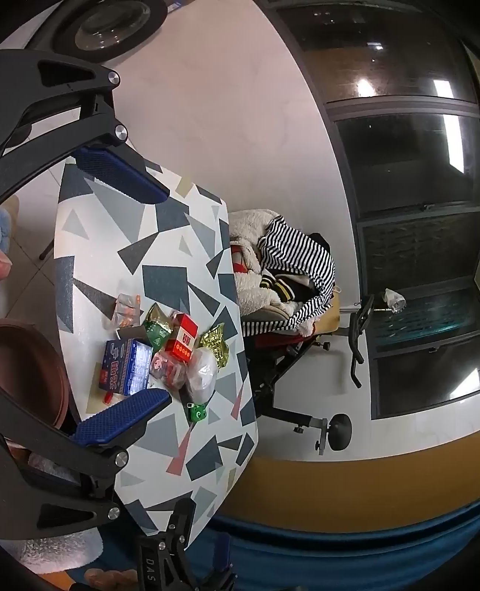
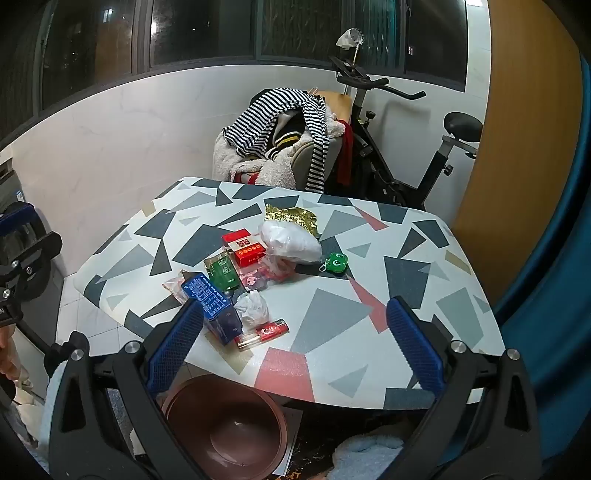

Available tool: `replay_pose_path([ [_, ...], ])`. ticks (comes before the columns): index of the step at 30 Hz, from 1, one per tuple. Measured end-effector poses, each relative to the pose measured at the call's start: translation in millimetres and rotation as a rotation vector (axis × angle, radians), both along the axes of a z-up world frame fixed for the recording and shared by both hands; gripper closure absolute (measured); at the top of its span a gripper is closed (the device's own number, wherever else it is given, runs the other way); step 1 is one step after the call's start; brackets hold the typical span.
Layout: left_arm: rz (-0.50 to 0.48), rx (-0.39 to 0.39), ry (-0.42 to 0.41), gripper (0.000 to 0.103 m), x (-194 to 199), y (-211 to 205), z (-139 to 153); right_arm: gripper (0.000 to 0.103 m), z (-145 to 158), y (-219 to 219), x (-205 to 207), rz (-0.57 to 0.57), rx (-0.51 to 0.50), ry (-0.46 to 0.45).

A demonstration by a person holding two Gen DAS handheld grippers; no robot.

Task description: Collect trash

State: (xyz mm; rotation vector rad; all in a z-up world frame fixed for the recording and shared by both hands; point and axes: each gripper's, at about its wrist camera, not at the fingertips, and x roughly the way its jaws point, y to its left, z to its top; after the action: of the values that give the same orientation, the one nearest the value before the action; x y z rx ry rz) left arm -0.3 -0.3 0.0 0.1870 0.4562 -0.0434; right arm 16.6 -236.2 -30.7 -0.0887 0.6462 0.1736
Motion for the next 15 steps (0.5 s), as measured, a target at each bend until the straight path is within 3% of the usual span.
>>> replay_pose_path([
  [15, 0.008, -0.007, 0.006, 0.005, 3.8, 6.0, -2.0, 0.006, -0.1, 1.9, 0.2, 0.0, -0.012, -0.006],
])
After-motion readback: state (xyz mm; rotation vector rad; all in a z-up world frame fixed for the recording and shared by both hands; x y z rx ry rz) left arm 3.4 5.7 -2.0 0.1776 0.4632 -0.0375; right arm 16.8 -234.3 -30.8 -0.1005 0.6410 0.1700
